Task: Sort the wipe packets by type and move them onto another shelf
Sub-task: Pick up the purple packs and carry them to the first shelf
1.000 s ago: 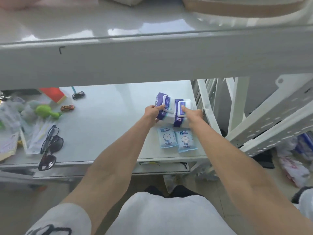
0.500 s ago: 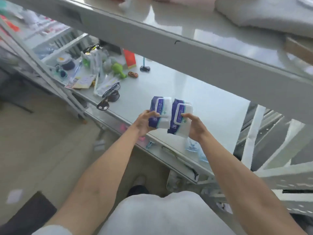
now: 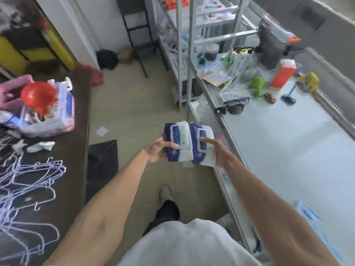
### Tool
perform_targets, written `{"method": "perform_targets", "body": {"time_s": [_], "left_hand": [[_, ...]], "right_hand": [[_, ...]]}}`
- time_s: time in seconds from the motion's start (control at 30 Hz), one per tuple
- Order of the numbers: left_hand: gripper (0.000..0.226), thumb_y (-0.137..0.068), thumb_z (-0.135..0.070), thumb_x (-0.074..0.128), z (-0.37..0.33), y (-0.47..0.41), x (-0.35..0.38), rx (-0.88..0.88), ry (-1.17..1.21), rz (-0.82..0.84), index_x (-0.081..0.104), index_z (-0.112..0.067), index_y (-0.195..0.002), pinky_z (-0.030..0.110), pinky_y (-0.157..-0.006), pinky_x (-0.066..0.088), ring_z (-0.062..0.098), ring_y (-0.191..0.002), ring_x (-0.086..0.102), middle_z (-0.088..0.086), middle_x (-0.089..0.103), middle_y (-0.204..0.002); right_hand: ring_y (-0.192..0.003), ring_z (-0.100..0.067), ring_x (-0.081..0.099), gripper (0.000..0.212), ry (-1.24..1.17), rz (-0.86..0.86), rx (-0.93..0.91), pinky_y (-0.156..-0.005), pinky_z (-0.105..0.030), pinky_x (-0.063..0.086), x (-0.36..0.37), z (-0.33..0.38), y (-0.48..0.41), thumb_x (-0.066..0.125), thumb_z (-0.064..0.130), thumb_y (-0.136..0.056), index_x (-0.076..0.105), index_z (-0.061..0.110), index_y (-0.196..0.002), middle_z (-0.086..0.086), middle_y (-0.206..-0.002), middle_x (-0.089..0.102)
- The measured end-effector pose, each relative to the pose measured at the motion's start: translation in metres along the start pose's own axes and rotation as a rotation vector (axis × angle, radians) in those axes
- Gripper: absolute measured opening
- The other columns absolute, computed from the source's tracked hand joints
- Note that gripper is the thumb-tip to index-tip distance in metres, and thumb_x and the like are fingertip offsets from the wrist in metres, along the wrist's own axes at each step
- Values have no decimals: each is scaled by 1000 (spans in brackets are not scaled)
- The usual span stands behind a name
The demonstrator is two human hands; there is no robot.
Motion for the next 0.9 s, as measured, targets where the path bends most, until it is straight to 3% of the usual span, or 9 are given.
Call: {"method": "perform_targets", "body": {"time_s": [0.2, 0.33, 0.53, 0.6, 0.77, 0.9], "left_hand": [[66, -79, -10, 78, -8, 16, -102, 17, 190, -333, 51, -9, -140, 42, -69, 63, 28, -87, 77, 14, 76, -110], [58, -89, -13, 75, -32, 0, -158, 16, 210, -470, 51, -6, -142, 39, -63, 62, 28, -82, 77, 19, 73, -119], [54, -84, -18, 82, -84, -25, -234, 80, 190, -560, 58, -8, -131, 40, -67, 62, 33, -93, 75, 21, 73, -120], [62, -78, -25, 87, -99, -36, -258, 66, 174, -588, 58, -10, -131, 42, -71, 62, 36, -98, 74, 20, 73, -119], [55, -81, -23, 85, -141, -77, -315, 57, 197, -623, 60, -9, -128, 37, -65, 61, 32, -91, 74, 20, 75, -116], [57, -80, -22, 85, -182, -123, -365, 35, 195, -644, 59, -9, -129, 38, -66, 61, 32, -91, 74, 18, 75, -113]], "right_hand": [[-80, -30, 76, 16, 158, 107, 125, -76, -44, 64, 88, 3, -72, 70, 19, -90, 75, 10, -103, -16, -102, 77], [-81, -30, 76, 22, 201, 111, 155, -69, -42, 64, 128, 25, -118, 73, 18, -89, 71, 10, -110, -17, -106, 75], [-85, -33, 76, 36, 197, 125, 158, -70, -45, 62, 183, 78, -190, 71, 17, -90, 68, 6, -124, -19, -112, 74], [-83, -33, 75, 33, 184, 122, 166, -71, -44, 63, 200, 97, -211, 70, 19, -91, 68, 5, -120, -19, -110, 73], [-78, -31, 76, 25, 201, 101, 189, -69, -42, 63, 230, 144, -279, 70, 22, -91, 69, 7, -110, -17, -100, 75], [-85, -33, 74, 34, 270, 81, 194, -82, -46, 62, 247, 184, -355, 75, 28, -86, 70, 8, -113, -18, -108, 75]]}}
Point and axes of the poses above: each hand's wrist, its own y-axis away from the middle knuckle, its own x-axis out of the palm, z = x × y, the point moved 6 cm from there along -y, towards the middle knuckle
